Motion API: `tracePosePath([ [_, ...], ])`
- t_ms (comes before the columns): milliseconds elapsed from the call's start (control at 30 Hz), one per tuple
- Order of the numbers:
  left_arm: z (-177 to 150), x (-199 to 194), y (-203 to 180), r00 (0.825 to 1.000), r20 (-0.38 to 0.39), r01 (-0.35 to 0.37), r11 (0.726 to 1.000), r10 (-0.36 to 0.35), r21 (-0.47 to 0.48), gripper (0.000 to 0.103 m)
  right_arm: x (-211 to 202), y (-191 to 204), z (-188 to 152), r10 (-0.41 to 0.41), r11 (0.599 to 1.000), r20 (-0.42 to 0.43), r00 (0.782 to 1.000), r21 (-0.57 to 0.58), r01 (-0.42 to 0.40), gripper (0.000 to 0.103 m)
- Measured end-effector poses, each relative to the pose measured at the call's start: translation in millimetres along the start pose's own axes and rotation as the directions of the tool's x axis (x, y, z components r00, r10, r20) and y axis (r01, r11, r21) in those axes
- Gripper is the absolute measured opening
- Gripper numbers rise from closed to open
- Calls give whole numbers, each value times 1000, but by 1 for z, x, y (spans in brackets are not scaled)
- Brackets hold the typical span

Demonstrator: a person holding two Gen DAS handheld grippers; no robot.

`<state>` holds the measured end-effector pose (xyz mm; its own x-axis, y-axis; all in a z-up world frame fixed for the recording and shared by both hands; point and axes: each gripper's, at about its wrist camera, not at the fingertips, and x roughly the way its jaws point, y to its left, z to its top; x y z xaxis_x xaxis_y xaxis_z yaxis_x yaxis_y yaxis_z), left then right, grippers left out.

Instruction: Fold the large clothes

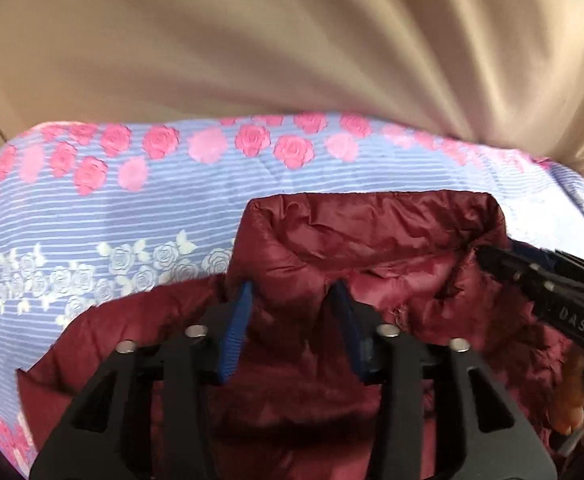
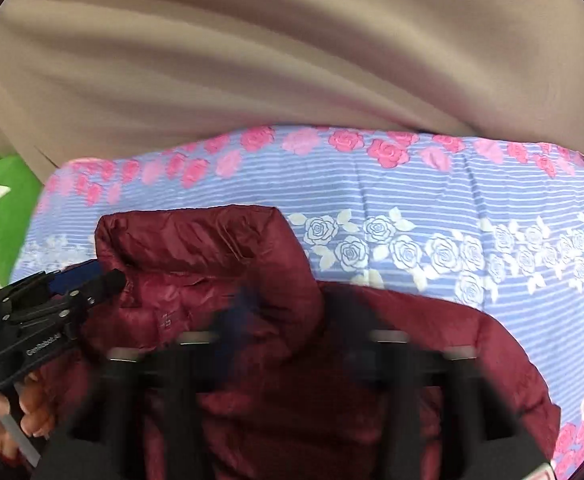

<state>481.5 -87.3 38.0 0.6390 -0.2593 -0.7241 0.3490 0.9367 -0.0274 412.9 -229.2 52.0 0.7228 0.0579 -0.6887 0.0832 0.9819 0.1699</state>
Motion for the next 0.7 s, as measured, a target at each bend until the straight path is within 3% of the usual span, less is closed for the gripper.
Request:
tracePosePath([
  [33,3,8,1,1000,-15,-6,1000,6,-6,20,2,-1,1,8,1000,-3,1000,12,-8,8],
  [100,8,16,10,1000,-11,-17,999,16,-36,15,0,-3,8,22,999,33,999,38,-23,6],
  [167,15,30,12,999,-23,-31,998,29,-61,15,7,-8,12,22,997,48,999,76,-25,6],
  [267,15,60,16,997,-67,-35,993,28,-111,15,36,-19,6,-5,995,3,1000,96,4,3],
  [367,13,68,21,998,-52,-24,987,16,-157,16,39,-20,5,-1,996,1,1000,92,1,5],
  [433,13,50,22,1000,6,-11,986,13,-167,16,20,-25,7,43,991,25,999,126,-46,8],
  [500,7,19,29,995,76,69,984,-56,-167,16,-12,-29,3,68,990,78,995,115,-76,12],
  [533,3,1,32,990,109,105,982,-88,-157,19,-31,-31,-2,73,993,105,992,84,-82,13],
  [600,-5,-27,37,984,149,110,987,-92,-115,32,-49,-34,-13,73,997,98,992,27,-76,13],
  [633,-10,-32,40,985,145,110,989,-95,-99,36,-50,-36,-18,88,996,75,993,12,-89,14],
  [700,-20,-22,45,992,61,113,989,-108,-92,36,-38,-39,-29,89,996,-20,996,-18,-89,14],
])
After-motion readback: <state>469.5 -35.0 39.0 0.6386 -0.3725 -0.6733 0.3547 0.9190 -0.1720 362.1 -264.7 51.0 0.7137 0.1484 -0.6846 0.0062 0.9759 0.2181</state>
